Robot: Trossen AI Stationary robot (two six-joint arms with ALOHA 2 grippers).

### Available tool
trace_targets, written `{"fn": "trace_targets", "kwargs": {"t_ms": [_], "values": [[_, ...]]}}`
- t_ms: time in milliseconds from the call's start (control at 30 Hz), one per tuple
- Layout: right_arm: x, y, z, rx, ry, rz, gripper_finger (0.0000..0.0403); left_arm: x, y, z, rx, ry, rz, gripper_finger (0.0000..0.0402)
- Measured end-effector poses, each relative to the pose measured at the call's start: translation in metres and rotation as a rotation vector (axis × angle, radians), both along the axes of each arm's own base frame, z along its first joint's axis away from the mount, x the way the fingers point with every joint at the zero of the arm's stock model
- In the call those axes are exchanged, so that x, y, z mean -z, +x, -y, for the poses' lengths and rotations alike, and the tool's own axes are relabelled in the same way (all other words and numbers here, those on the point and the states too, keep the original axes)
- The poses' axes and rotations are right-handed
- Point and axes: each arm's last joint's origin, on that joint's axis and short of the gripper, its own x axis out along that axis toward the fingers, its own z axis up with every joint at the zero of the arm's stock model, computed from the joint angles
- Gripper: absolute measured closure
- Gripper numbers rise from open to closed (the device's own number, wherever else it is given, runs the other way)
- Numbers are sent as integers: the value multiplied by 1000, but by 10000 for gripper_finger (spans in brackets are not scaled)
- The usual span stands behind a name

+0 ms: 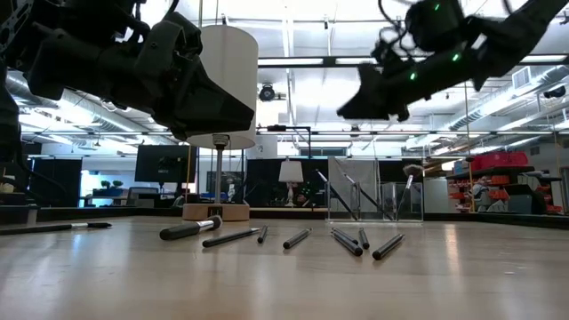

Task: Sort items
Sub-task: Put the powder brush into the transparent organizer

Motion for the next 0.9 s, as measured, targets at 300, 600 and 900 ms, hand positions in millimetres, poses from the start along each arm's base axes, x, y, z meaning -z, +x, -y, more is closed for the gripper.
{"fn": "trace_targets", "kwargs": {"t_ms": [300, 600, 900], "values": [[30, 11, -97, -309, 129, -99, 302, 0, 0, 0, -1, -5, 2, 232], [88, 17, -146, -397, 257, -193, 305, -5, 2, 9, -27, -36, 9, 236], [107, 25, -144, -348, 326, -140, 278, -31, 18, 42, -43, 47, -363, 279]]}}
